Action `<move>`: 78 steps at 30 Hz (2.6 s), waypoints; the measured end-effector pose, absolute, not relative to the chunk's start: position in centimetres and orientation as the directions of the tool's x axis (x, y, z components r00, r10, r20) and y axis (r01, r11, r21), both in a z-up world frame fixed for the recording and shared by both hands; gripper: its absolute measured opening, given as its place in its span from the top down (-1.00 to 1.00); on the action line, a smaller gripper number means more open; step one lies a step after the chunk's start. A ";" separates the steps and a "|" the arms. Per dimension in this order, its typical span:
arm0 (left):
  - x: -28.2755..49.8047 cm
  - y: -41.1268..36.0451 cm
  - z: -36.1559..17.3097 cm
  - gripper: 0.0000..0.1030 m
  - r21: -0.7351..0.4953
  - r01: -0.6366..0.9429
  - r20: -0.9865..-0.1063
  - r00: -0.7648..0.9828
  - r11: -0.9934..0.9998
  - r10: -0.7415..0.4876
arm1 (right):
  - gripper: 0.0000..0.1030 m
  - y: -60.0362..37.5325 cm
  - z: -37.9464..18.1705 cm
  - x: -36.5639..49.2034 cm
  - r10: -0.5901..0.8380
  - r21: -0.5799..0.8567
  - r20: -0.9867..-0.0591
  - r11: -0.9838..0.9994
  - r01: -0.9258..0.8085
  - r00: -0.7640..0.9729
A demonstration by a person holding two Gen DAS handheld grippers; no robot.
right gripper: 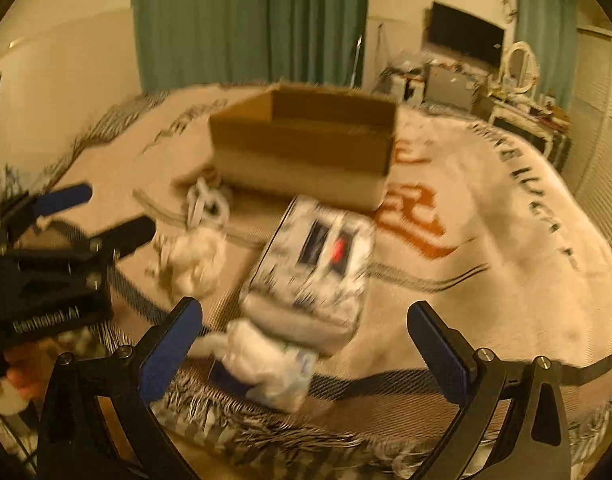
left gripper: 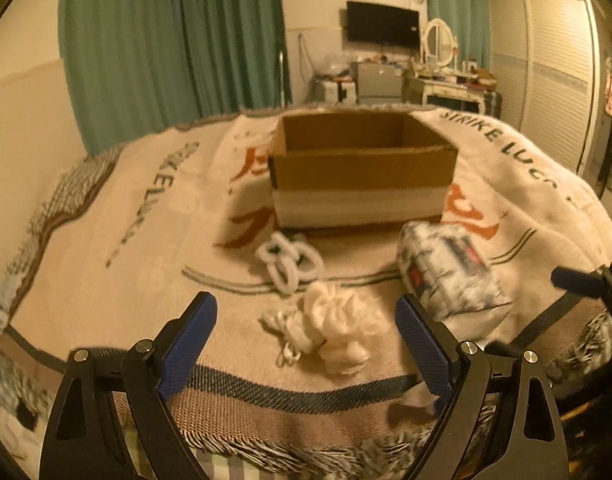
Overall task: Organize soft objects
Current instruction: 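Move both tools back to the remaining items on the blanket, then grasp the white fluffy cloth with the right tool while the left grasps the blue tissue pack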
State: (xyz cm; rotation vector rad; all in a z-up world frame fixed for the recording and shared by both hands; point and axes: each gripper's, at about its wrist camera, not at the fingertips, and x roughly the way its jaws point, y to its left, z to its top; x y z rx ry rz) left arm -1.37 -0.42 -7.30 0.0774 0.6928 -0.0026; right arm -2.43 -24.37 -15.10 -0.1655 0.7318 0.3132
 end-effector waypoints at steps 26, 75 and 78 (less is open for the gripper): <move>-1.0 -0.4 -11.6 -0.75 0.041 0.080 -0.754 0.657 0.996 -0.022 | 0.33 -23.2 -18.6 -1.8 0.277 0.052 -0.768 0.925 -0.376 0.577; -2.0 -7.1 -9.7 -0.44 -0.026 0.151 -0.749 0.652 0.988 -0.119 | 0.33 -31.8 -15.2 -3.3 0.199 0.079 -0.673 0.977 -0.199 0.712; -1.3 -6.5 -7.7 -0.44 -0.017 0.141 -0.707 0.699 0.990 -0.111 | 0.33 -31.4 -13.8 -2.8 0.226 0.093 -0.656 0.971 -0.220 0.720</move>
